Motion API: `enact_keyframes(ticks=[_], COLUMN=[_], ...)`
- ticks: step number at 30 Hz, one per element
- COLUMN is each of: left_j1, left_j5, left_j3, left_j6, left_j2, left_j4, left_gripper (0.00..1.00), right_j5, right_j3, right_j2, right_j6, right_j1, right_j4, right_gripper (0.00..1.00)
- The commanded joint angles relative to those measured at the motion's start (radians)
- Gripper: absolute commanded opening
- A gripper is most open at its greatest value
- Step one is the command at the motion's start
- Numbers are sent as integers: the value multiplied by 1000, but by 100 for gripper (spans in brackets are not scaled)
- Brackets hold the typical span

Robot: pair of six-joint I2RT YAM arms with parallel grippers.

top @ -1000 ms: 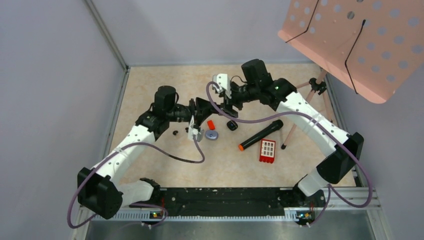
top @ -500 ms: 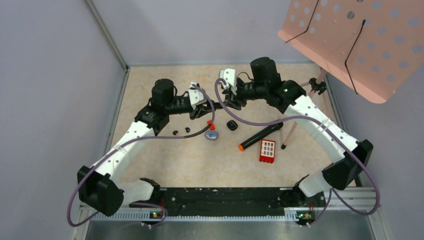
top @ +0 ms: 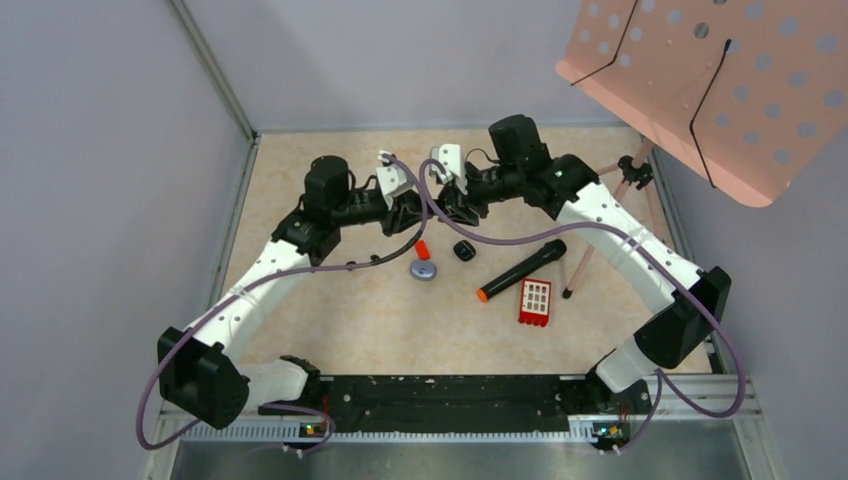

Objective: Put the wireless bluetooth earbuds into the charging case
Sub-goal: Pick up the charging case at the center of the board.

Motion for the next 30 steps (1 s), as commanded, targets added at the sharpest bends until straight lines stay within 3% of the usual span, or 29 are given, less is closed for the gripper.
enact_keyframes(ticks=[1,4,8,9,13,15,19,23,30], left_j1=[6,6,6,7,17,47,143,196,203], left_j5=[-4,2,-2,-5,-49,-61,136,342,371], left_j3=[17,17,16,16,14,-12,-53,-80,-127], left_j6=[-48,-48,-35,-33,-79,-138,-297,-413,-490], left_j2=[-9,-4,-3,-4,-8,-18,-15,38,54], left_j4=[108,123,122,121,120,144,230,357,524], left_gripper=[0,0,0,4,57,72,72,63,59], right_j5=[-33,-40,-48,-49,-60,-77,-102,-114,-112], right_j3=[64,84,111,117,141,173,209,213,311], right_j2=[23,47,70,74,93,100,106,111,181], right_j6=[-4,7,2,3,46,81,81,73,111], right_j1=[-5,-6,-7,-8,-25,-39,-46,-46,-43], right_j4=[-9,-10,-30,-34,-34,-35,-51,-60,-119], right_gripper=[45,39,21,17,12,11,11,11,11])
